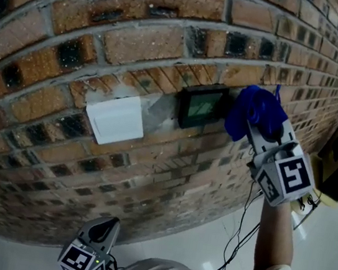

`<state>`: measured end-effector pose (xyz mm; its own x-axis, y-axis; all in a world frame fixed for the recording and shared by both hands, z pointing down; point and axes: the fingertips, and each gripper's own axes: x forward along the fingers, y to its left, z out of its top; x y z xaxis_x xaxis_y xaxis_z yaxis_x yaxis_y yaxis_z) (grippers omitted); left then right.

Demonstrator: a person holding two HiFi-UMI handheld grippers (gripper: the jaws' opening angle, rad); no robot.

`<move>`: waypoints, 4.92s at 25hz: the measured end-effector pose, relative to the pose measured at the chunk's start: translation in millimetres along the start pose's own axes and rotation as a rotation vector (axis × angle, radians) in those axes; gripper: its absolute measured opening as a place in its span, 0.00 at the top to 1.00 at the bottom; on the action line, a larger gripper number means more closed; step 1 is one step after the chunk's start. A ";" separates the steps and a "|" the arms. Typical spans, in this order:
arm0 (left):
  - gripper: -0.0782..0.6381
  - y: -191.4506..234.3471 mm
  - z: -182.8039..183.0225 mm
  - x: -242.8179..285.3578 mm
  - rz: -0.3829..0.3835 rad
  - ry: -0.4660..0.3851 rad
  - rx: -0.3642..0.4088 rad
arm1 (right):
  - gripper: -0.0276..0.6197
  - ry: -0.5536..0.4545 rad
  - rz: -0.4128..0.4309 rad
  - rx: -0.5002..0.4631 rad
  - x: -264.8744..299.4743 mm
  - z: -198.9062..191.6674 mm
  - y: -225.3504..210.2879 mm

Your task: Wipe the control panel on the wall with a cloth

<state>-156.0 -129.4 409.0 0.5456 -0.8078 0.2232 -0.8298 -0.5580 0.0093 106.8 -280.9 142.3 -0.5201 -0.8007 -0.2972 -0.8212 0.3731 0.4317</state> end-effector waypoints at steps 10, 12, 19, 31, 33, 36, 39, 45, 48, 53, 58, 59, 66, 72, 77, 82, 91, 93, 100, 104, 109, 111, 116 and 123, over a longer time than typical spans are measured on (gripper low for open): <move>0.89 -8.5 4.1 1.9 0.012 0.003 -0.024 | 0.82 -0.121 0.294 -0.033 17.0 60.6 132.3; 0.89 -7.3 6.4 -0.1 0.023 -0.003 -0.020 | 0.82 -0.114 0.319 -0.034 26.1 61.0 145.0; 0.89 -0.8 -1.0 -9.1 0.066 0.001 -0.042 | 0.82 -0.091 0.296 0.022 37.2 53.0 141.0; 0.89 -9.5 -2.7 -0.2 0.043 0.021 -0.035 | 0.82 -0.059 0.100 -0.043 14.4 15.5 27.7; 0.89 -12.6 -1.3 2.1 0.035 0.022 -0.028 | 0.82 -0.024 0.068 -0.041 13.8 0.4 11.0; 0.89 -14.6 -0.4 3.5 0.028 0.023 -0.022 | 0.82 -0.001 0.049 -0.016 14.3 -17.7 -5.2; 0.89 -15.1 -1.0 2.8 0.029 0.028 -0.018 | 0.82 -0.003 0.054 0.007 13.1 -18.2 -6.5; 0.89 -11.7 -4.4 -2.1 0.036 0.031 -0.034 | 0.82 -0.072 0.087 -0.018 -3.8 26.3 31.1; 0.89 -8.8 -5.6 -3.4 0.038 0.030 -0.036 | 0.82 -0.133 0.195 -0.016 -5.0 56.4 83.8; 0.89 -8.9 -7.7 -7.4 0.042 0.023 -0.031 | 0.82 -0.127 0.332 -0.059 22.9 61.9 149.9; 0.89 -3.4 -9.3 -16.6 0.066 0.016 -0.048 | 0.82 -0.093 0.285 0.005 42.3 55.0 143.5; 0.89 -2.0 -10.6 -17.8 0.070 0.018 -0.051 | 0.82 -0.093 0.273 0.006 40.7 54.6 138.4; 0.89 -3.8 -11.5 -10.0 0.052 0.023 -0.067 | 0.82 -0.057 0.173 -0.019 25.6 35.1 82.3; 0.89 -14.0 -7.2 4.0 0.016 0.031 -0.040 | 0.82 -0.040 0.068 -0.052 12.9 10.8 17.2; 0.89 -21.7 -3.0 10.4 -0.002 0.032 -0.021 | 0.82 0.015 0.027 -0.032 13.2 -19.2 -12.9; 0.89 -19.5 -3.1 8.5 0.005 0.029 -0.032 | 0.82 0.001 0.029 -0.038 7.7 -9.6 -7.1; 0.89 -9.7 -5.7 -4.4 0.034 0.020 -0.044 | 0.82 -0.139 0.302 -0.052 14.4 60.7 128.3; 0.89 -8.1 -6.6 -8.3 0.043 0.017 -0.046 | 0.82 -0.116 0.334 -0.053 25.5 57.2 147.3; 0.89 1.1 -10.7 -22.9 0.082 0.016 -0.065 | 0.82 -0.077 0.288 -0.009 39.9 51.6 145.1; 0.89 -1.8 -9.0 -20.9 0.071 0.017 -0.052 | 0.82 -0.055 0.224 -0.027 30.7 43.2 112.5; 0.89 -10.4 -6.0 -12.2 0.042 0.016 -0.048 | 0.82 -0.033 0.136 -0.062 17.7 24.9 60.4; 0.89 -13.8 -4.1 -8.7 0.030 0.017 -0.041 | 0.82 -0.041 0.100 -0.088 14.5 17.6 37.8; 0.89 -20.6 -1.7 -3.7 0.011 0.020 -0.028 | 0.82 0.021 0.029 -0.043 14.1 -21.2 -6.1; 0.89 -18.9 -3.5 -4.1 0.018 0.028 -0.036 | 0.82 -0.010 0.048 -0.005 2.8 -2.9 2.6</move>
<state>-143.0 -114.9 411.4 0.5271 -0.8119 0.2507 -0.8436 -0.5354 0.0399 103.9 -283.5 145.2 -0.5614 -0.7772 -0.2842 -0.7939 0.4090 0.4499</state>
